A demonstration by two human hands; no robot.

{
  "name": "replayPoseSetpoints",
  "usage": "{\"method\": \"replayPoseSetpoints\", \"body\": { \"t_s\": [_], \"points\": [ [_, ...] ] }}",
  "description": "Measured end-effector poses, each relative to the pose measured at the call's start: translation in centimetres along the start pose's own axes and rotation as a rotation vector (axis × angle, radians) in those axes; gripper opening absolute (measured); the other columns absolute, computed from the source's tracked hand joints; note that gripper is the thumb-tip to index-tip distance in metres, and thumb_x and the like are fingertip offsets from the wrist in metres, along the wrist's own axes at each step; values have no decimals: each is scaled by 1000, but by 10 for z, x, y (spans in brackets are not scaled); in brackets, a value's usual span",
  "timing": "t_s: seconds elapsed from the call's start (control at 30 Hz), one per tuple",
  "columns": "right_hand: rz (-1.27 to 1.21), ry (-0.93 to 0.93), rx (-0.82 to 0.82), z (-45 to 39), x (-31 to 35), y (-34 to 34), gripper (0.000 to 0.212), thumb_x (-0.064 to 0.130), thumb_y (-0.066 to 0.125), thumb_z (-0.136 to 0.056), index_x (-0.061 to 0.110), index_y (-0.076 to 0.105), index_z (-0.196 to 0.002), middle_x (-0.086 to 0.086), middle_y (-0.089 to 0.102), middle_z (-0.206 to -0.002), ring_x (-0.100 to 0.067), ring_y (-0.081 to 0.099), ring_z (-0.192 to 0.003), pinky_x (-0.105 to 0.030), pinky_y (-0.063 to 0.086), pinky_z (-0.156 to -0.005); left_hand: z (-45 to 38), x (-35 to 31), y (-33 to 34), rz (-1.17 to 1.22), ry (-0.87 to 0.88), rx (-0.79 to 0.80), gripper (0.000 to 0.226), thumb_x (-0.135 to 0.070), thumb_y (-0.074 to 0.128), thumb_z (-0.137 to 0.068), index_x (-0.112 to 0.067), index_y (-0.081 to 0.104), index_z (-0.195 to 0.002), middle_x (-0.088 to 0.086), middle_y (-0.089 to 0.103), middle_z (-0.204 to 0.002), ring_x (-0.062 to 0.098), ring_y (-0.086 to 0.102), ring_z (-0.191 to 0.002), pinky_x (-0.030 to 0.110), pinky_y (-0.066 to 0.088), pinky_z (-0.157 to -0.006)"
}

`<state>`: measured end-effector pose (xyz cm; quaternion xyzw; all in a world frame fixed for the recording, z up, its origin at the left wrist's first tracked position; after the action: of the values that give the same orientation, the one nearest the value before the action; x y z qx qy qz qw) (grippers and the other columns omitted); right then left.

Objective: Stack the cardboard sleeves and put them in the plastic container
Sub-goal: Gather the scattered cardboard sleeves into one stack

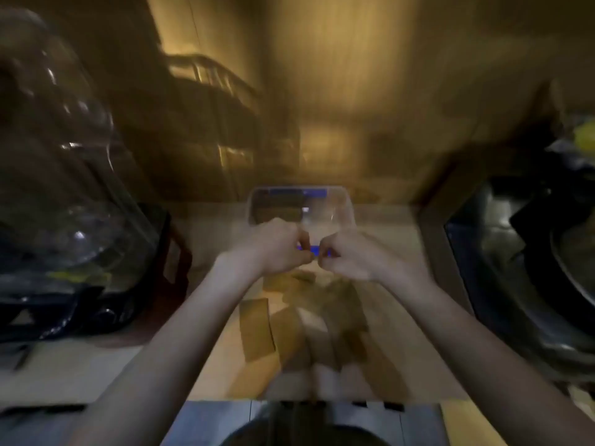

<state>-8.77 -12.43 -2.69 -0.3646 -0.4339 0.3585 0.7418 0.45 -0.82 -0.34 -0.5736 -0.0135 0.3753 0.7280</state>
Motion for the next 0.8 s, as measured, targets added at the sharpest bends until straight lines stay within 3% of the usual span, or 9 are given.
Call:
{"method": "replayPoseSetpoints", "body": {
  "t_s": [0.07,0.17,0.3,0.43,0.5,0.6,0.8],
  "points": [
    [13,50,33,0,-9,29,19,23,53,-81,14,67,-92,-13,69,-102,-31,61,-97,-36,51,-79,4,13,30,59,-38,58,25,-33,54,-83,-21,65,-101,4,63,-103,20,58,-96,30,46,-85],
    [-42,191,124,8,-26,84,25,25,52,-83,14,64,-102,-13,65,-115,-32,58,-109,-36,48,-89,10,42,88,109,-130,140,28,-30,49,-84,-17,63,-104,11,64,-112,28,58,-106,37,47,-88],
    [23,324,122,25,-44,149,42,36,43,-91,9,43,-124,-19,46,-134,-35,44,-122,-42,39,-97,24,65,150,182,-172,173,40,-41,47,-84,-16,56,-114,12,61,-115,30,58,-105,38,48,-86],
    [50,390,84,44,-48,195,56,41,42,-90,13,27,-136,-16,27,-146,-36,28,-131,-46,34,-101,37,75,188,-16,-209,237,65,-43,48,-84,-18,25,-140,13,24,-151,32,27,-135,44,36,-102],
    [48,406,40,48,-49,204,59,40,44,-90,17,22,-140,-14,21,-150,-36,23,-134,-46,30,-104,41,78,199,-55,-208,236,71,-47,46,-84,-23,15,-143,10,4,-157,30,9,-143,49,26,-109],
    [25,429,-58,51,-51,211,55,36,48,-88,22,28,-138,-15,25,-149,-37,28,-130,-44,33,-101,45,80,212,-52,-209,244,74,-49,44,-85,-26,7,-145,10,-8,-158,29,-4,-144,50,16,-113],
    [5,407,-149,50,-55,212,46,29,52,-86,19,43,-130,-19,39,-139,-38,39,-118,-44,42,-90,52,85,231,-80,-227,233,81,-45,46,-85,-28,-7,-144,9,-17,-156,27,-13,-144,48,14,-114]
  ]
}}
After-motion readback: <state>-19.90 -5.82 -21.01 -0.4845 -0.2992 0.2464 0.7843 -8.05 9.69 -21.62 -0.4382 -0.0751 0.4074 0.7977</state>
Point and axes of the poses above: each hand's wrist, its own z-axis away from the middle knuckle, its own y-axis out of the palm, x = y × z, the point moved 1 cm from there along -z, towards the middle knuckle
